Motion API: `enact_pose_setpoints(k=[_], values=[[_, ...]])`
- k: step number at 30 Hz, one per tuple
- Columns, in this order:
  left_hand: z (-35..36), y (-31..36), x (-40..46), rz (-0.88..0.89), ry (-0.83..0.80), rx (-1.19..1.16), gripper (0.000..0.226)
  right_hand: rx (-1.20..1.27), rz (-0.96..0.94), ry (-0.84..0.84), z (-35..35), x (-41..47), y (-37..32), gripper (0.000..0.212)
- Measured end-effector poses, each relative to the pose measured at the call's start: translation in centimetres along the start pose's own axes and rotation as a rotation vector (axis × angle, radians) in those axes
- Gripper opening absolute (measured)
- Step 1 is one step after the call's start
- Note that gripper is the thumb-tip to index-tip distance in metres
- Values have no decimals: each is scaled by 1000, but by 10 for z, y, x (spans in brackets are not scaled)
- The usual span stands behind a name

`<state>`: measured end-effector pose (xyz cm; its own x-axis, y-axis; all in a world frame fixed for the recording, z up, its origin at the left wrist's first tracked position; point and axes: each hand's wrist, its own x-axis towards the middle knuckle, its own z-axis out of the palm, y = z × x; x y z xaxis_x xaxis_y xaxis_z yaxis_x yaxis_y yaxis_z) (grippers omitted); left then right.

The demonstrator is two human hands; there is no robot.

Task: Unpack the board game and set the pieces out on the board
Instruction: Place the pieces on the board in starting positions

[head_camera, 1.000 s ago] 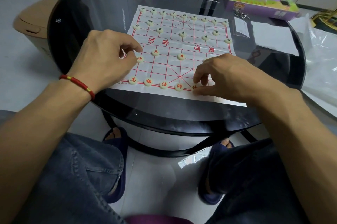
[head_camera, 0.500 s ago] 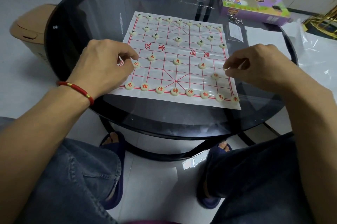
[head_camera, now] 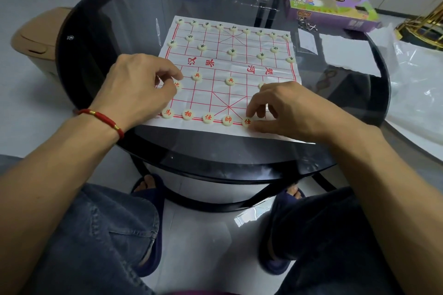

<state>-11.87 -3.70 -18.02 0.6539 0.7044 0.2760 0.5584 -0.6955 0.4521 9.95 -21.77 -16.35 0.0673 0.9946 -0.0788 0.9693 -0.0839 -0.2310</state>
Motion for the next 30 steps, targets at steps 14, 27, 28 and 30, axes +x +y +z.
enact_pose_setpoints(k=[14, 27, 28, 30], values=[[-2, 1, -1, -7, -12, 6, 23, 6, 47, 35, -9, -3, 4, 26], [12, 46, 21, 36, 53, -72, 24, 44, 268, 377, -26, 28, 48, 20], [15, 50, 24, 30, 44, -81, 24, 51, 298, 385, -27, 34, 53, 19], [21, 57, 30, 27, 34, -86, 24, 65, 364, 408, -27, 43, 64, 18]])
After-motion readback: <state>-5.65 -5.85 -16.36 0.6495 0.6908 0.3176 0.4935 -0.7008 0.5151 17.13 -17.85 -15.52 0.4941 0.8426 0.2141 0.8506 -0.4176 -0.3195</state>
